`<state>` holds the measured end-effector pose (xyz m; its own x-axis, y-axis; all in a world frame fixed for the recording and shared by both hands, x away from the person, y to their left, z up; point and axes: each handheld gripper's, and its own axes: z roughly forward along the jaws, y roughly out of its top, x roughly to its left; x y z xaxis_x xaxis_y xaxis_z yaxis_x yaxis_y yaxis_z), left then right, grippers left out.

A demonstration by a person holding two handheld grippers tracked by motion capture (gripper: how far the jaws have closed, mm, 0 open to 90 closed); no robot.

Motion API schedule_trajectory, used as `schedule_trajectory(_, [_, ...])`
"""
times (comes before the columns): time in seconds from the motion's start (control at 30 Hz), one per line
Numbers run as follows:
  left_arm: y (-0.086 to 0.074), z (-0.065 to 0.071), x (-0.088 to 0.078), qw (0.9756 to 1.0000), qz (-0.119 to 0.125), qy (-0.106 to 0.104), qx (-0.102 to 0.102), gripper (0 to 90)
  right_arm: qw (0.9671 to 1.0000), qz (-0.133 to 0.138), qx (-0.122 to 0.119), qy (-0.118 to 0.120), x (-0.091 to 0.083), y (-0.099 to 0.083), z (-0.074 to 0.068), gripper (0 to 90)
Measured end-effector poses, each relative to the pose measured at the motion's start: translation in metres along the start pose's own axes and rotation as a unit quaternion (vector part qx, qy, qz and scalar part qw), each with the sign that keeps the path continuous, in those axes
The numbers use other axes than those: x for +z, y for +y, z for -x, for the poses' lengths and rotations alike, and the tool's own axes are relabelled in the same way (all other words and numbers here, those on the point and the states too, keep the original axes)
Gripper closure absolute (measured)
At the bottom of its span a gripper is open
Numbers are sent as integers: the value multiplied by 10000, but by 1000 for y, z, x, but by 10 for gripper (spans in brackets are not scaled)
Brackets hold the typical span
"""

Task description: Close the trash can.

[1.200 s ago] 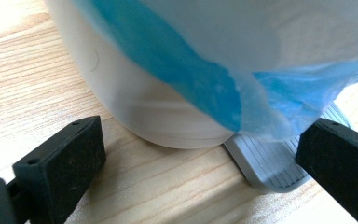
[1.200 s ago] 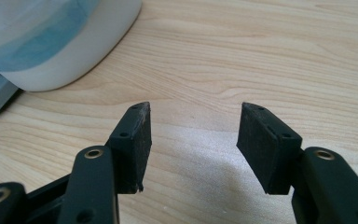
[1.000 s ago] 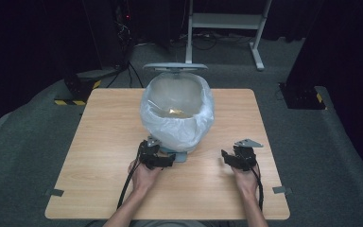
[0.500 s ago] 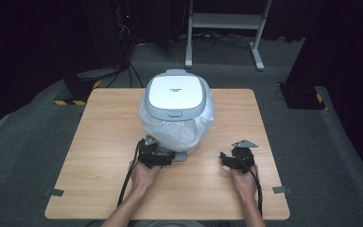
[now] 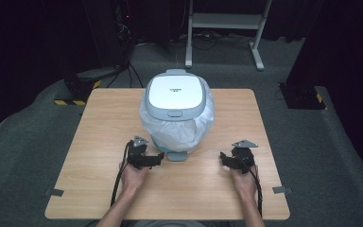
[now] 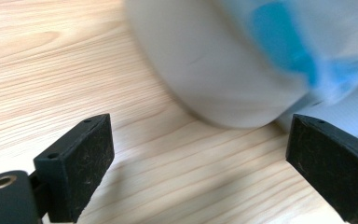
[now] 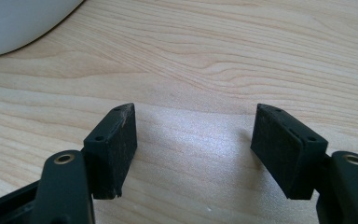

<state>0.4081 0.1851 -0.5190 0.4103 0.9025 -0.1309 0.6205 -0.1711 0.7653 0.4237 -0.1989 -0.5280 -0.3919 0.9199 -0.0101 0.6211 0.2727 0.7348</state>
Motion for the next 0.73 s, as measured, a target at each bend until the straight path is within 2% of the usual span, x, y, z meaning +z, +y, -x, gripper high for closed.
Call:
schedule_trajectory(0.17, [-5,-13,-4,9994,-107,319,93,87,10000,-1,3,1,0,0,0,311])
schedule_trajectory(0.27, [-8,-21,-3,9981,-278,516,207,87,10000,-2,4,-7,0,0,0,305])
schedule_trajectory(0.37, [-12,-27,-3,9969,-319,670,277,90,10000,-11,11,-10,0,0,0,303])
schedule_trajectory(0.47, [-13,-32,-5,9969,-284,691,266,89,10000,-5,7,-20,0,0,0,300])
schedule_trajectory(0.73, [-13,-32,-4,9962,-303,783,218,92,10000,-8,-9,-31,0,0,0,299])
